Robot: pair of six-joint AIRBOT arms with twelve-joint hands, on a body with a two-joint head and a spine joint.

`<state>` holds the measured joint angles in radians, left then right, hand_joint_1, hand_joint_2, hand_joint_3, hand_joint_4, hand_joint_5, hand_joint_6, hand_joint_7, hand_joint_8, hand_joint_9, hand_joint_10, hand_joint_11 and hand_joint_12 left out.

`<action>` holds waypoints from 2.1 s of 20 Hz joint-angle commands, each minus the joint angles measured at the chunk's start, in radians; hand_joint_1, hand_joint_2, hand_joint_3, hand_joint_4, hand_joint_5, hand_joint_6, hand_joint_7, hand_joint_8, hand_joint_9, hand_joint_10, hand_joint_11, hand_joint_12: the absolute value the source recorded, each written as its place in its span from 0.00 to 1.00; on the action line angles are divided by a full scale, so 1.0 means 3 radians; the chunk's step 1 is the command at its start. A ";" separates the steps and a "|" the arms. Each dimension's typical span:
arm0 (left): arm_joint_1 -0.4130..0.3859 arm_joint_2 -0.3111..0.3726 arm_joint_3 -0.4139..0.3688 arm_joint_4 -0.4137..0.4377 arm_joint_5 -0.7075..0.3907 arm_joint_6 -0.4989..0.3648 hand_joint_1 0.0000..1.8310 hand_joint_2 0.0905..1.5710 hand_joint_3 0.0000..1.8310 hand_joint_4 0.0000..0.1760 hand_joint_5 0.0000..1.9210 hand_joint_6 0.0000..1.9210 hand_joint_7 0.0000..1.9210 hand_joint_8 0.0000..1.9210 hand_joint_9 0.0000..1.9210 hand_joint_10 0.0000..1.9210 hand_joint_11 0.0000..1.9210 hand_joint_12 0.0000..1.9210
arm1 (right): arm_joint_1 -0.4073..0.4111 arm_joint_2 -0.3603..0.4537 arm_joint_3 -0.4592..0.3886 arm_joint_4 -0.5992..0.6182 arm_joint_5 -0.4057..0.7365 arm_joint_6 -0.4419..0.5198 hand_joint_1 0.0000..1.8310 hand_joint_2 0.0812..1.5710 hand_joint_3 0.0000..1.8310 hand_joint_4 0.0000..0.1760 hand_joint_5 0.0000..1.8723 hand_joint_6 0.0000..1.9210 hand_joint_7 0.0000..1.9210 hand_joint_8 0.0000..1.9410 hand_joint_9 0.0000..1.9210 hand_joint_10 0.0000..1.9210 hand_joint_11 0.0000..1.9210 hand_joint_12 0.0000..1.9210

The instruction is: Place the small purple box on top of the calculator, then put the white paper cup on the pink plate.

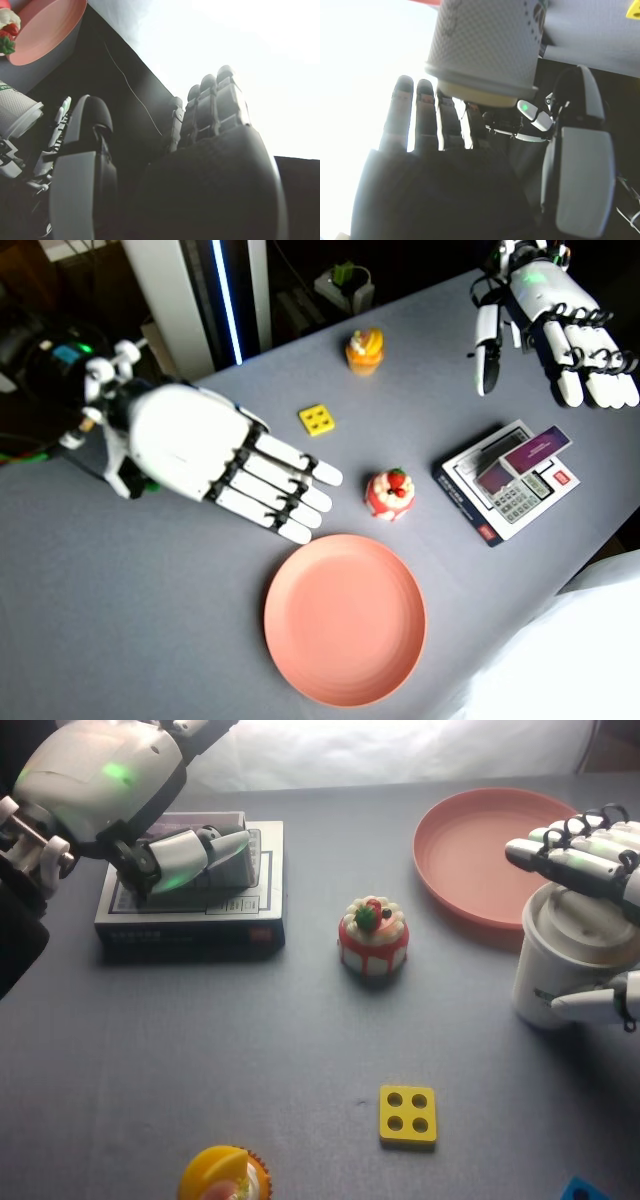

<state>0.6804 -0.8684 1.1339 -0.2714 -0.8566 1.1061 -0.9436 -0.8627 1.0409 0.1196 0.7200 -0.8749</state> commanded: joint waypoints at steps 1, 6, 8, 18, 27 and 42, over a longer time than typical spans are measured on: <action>-0.0036 0.0014 -0.0009 0.0060 -0.0411 0.0013 0.42 0.78 0.00 0.40 0.04 0.01 0.00 0.00 0.00 0.00 0.00 0.00 | 0.0057 -0.0020 0.0027 0.0042 0.0309 0.0014 0.38 0.63 0.00 0.00 0.00 0.00 0.00 0.00 0.00 0.00 0.00 0.00; -0.0035 0.0013 -0.0013 0.0061 -0.0405 0.0012 0.43 0.78 0.00 0.33 0.03 0.00 0.00 0.00 0.00 0.00 0.00 0.00 | 0.0066 -0.0081 0.0078 0.0074 0.0246 0.0014 0.49 0.62 0.01 0.00 0.14 0.04 0.19 0.05 0.13 0.38 0.00 0.81; -0.0032 0.0013 -0.0013 0.0064 -0.0389 0.0012 0.44 0.78 0.00 0.32 0.03 0.00 0.00 0.00 0.00 0.00 0.00 0.00 | 0.0073 -0.0089 0.0085 0.0075 0.0241 0.0014 0.55 0.64 0.01 0.00 0.18 0.09 0.23 0.12 0.15 0.56 0.02 0.91; 0.0018 0.0020 -0.0026 0.0056 -0.0429 0.0000 0.43 0.77 0.00 0.47 0.04 0.00 0.00 0.00 0.00 0.00 0.00 0.00 | 0.0175 -0.0062 0.0065 0.0056 0.0351 0.0014 0.65 0.66 0.00 0.00 0.11 0.47 0.16 0.55 0.19 0.91 0.20 1.00; 0.0087 0.0023 -0.0052 0.0046 -0.0523 -0.0020 0.45 0.78 0.00 0.46 0.03 0.00 0.00 0.00 0.00 0.00 0.00 0.00 | 0.0497 -0.0048 0.0190 0.0077 0.0439 0.0014 0.68 0.70 0.00 0.00 0.09 0.44 0.09 0.52 0.13 0.89 0.15 1.00; 0.0321 -0.0021 -0.0111 0.0085 -0.0813 -0.0181 0.38 0.80 0.00 0.28 0.04 0.00 0.01 0.00 0.00 0.00 0.00 0.00 | 0.1176 -0.0632 0.1036 0.0584 -0.0344 -0.0269 0.62 0.71 0.00 0.00 0.12 0.37 0.08 0.68 0.15 0.94 0.22 1.00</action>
<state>0.7918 -0.8703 1.1011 -0.2665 -0.9665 1.0508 -0.5999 -1.0595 1.3605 0.2977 0.5079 -0.9581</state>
